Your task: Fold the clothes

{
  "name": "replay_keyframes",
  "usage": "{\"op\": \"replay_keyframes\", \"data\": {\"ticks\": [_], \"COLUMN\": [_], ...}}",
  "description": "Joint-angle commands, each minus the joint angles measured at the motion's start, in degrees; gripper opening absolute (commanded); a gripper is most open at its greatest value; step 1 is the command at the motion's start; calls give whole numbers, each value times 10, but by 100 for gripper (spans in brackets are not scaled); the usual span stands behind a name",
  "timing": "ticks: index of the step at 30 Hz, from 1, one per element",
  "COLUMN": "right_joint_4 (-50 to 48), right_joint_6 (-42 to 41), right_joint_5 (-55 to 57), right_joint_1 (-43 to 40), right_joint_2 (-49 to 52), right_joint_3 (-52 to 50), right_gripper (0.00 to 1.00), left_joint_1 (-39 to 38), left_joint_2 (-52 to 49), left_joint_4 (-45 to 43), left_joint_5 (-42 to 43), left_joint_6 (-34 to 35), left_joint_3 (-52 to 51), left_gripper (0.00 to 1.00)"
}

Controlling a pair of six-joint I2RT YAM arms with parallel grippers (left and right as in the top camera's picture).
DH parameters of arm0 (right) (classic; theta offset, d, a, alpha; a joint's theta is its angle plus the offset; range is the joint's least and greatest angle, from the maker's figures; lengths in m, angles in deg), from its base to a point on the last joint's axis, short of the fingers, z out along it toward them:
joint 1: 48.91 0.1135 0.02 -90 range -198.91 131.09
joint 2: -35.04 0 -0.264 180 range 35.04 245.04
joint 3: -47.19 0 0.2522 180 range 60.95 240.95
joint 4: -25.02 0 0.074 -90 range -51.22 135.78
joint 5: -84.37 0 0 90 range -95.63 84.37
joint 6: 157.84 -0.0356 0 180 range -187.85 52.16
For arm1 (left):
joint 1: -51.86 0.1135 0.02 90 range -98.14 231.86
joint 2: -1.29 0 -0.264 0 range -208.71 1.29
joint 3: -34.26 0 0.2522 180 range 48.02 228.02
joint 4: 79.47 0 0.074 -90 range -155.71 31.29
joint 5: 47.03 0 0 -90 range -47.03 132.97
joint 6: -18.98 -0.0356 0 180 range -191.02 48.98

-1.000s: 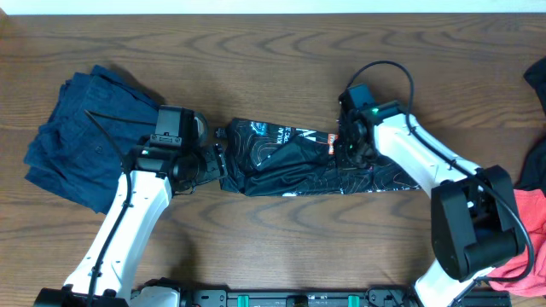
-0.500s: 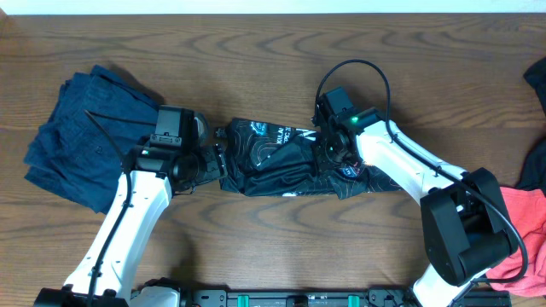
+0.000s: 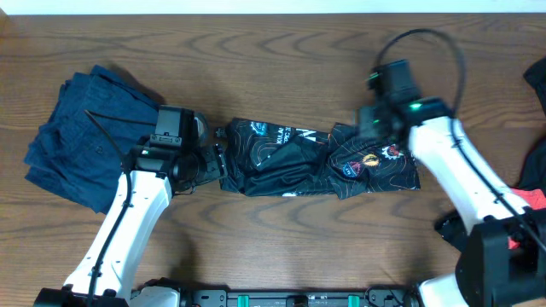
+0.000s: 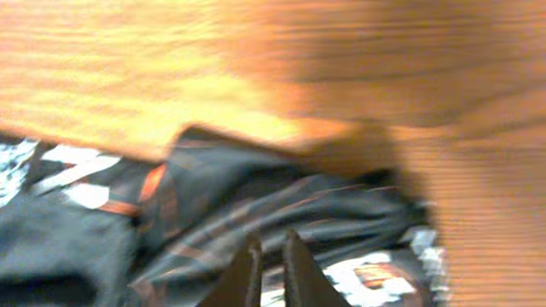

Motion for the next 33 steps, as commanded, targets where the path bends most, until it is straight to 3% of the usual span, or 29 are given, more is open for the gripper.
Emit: {"op": "replay_keyframes", "data": {"ticks": [1, 6, 13, 19, 27, 28, 31, 33], "right_joint_4": [0, -7, -42, -63, -110, -111, -112, -109], "right_joint_6": [37, 85, 90, 23, 3, 3, 4, 17], "right_joint_5": [-3, -60, -42, 76, 66, 66, 57, 40], "right_joint_1": [-41, -70, -71, -83, -127, -131, -141, -142], "right_joint_2": [31, 81, 129, 163, 174, 174, 173, 166], "right_joint_3": [1, 1, 1, 1, 1, 1, 1, 1], "right_gripper": [7, 5, 5, 4, 6, 8, 26, 28], "left_joint_1": [2, 2, 2, 2, 2, 2, 2, 2], "left_joint_2": [2, 2, 2, 2, 2, 2, 2, 2], "left_joint_4": [2, 2, 2, 8, 8, 8, 8, 7], "left_joint_5": [1, 1, 1, 1, 1, 1, 1, 1], "left_joint_6": [3, 3, 3, 3, 3, 3, 3, 3], "left_joint_3": [-6, -6, -6, -6, -6, -6, -6, -6], "left_gripper": [74, 73, 73, 74, 74, 74, 74, 74]}}
